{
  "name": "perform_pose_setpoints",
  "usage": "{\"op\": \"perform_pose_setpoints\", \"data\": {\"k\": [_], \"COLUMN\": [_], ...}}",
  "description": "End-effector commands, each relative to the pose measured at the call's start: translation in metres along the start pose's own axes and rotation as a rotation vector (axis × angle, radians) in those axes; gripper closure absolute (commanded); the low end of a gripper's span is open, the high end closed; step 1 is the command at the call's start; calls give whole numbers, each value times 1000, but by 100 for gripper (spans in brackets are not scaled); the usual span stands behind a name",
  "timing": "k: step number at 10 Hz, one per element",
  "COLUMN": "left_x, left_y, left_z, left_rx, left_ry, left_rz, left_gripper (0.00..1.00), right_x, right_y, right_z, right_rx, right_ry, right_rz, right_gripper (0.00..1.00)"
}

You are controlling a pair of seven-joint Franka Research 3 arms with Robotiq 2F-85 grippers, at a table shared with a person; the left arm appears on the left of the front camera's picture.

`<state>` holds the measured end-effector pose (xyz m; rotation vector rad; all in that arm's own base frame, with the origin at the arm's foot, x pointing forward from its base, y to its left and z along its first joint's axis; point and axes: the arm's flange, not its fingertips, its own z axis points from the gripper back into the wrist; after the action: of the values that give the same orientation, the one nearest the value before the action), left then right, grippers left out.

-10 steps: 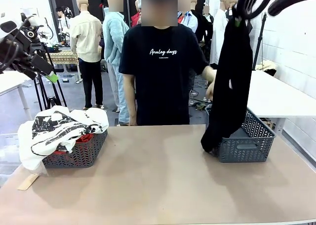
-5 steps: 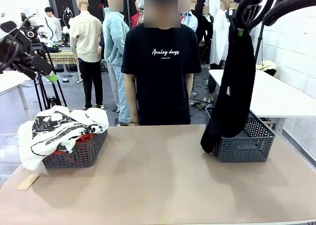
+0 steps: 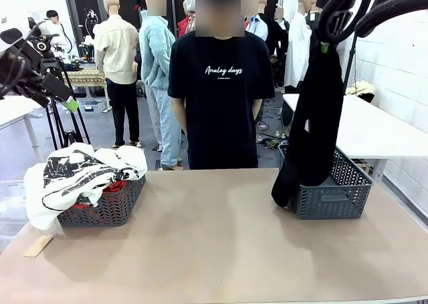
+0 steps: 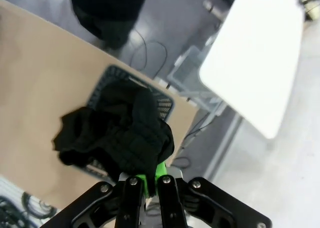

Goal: Sort the tops and bottoms.
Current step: Sort the clothes according to human instructions.

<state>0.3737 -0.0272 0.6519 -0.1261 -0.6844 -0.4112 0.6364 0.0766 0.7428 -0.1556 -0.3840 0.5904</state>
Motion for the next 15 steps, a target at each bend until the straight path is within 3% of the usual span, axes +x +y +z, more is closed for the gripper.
{"op": "perform_pose_setpoints", "data": {"k": [1,3,6,7,8,11,12,13,15], "left_x": [0,0,0,0,0,0,0,0,0], "left_y": [0,0,0,0,0,0,0,0,0], "left_z": [0,0,0,0,0,0,0,0,0], "left_rx": [13,13,13,13,13,13,13,13,13], "left_ry": [-8,-8,-8,-8,-8,-8,-8,-8,-8], "left_rz": [2,2,2,2,2,2,2,2,2], "left_gripper": [0,0,0,0,0,0,0,0,0], "right_x": [0,3,-3,-7,-24,-25,-22,-30,-46], "right_y": [-38,-45,-16,-8,-13,-4,-1,1,6], "right_z": [-62,-122,-180,-194,-189,-199,-222,-262,-316], "right_rx": [158,353,490,492,450,472,424,482,486], "right_ry": [91,157,293,365,256,297,396,436,385], "right_rz": [-141,-148,-145,-148,-116,-119,-100,-140,-237], "right_gripper": [100,100,100,100,100,100,100,100,100]}}
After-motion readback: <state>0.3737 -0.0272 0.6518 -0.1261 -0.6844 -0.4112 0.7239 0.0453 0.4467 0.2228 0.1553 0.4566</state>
